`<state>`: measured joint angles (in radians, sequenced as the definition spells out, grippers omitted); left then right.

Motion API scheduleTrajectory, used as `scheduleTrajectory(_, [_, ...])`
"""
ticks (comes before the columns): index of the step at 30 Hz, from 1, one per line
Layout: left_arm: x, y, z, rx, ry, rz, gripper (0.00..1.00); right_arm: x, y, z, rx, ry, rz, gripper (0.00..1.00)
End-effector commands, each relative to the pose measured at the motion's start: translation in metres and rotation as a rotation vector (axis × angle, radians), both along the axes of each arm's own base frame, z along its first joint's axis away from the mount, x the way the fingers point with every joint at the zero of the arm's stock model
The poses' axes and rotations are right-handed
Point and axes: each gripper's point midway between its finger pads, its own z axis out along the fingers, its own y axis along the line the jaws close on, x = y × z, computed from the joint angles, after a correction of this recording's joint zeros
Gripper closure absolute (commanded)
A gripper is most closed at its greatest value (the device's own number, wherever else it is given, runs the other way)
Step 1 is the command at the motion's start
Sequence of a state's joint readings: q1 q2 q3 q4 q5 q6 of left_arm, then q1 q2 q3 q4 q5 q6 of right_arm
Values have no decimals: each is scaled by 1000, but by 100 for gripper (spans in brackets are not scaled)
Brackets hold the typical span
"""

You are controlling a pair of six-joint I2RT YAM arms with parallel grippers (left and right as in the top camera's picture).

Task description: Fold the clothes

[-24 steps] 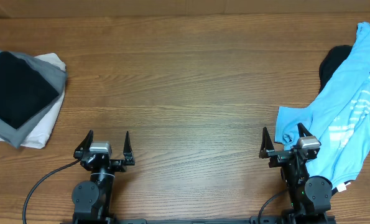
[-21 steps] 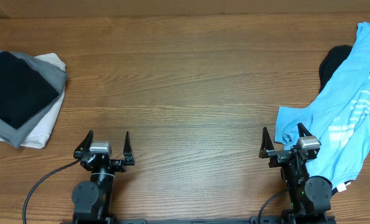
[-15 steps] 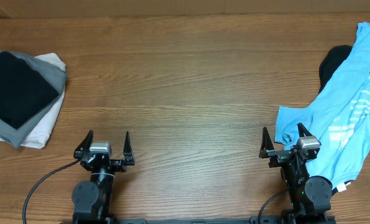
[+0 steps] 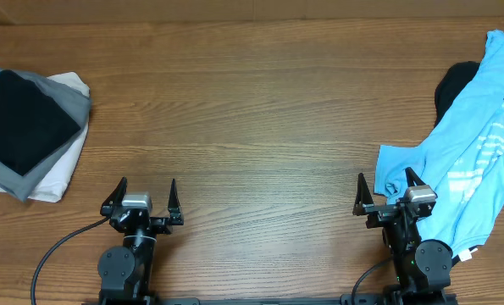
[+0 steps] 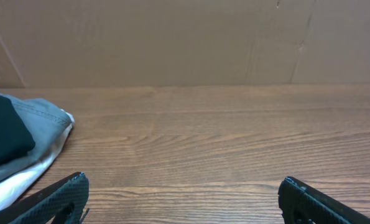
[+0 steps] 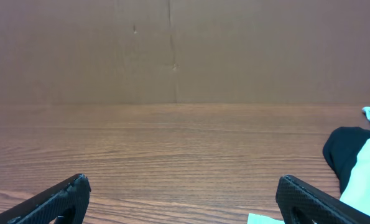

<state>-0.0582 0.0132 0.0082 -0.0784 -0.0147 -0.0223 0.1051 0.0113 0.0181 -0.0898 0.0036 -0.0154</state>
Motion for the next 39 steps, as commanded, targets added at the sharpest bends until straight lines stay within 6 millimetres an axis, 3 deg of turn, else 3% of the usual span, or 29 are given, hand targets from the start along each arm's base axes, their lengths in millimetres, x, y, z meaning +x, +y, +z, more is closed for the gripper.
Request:
scheduleTrajectory(1, [0, -2, -1, 15, 2, -13, 0, 0, 0, -2, -4, -2, 0, 0])
scheduleTrajectory(21, [0, -2, -1, 15, 1, -13, 0, 0, 0, -2, -3, -2, 0, 0])
scheduleTrajectory(25, [0, -2, 1, 9, -8, -13, 0, 0, 0, 1, 75, -3, -2, 0])
scheduleTrajectory(32, [-7, -2, 29, -2, -14, -13, 0, -4, -10, 27, 110, -27, -52, 0])
scheduleTrajectory(39, [-6, -5, 55, -15, 55, -29, 0, -3, -18, 51, 145, 58, -105, 0])
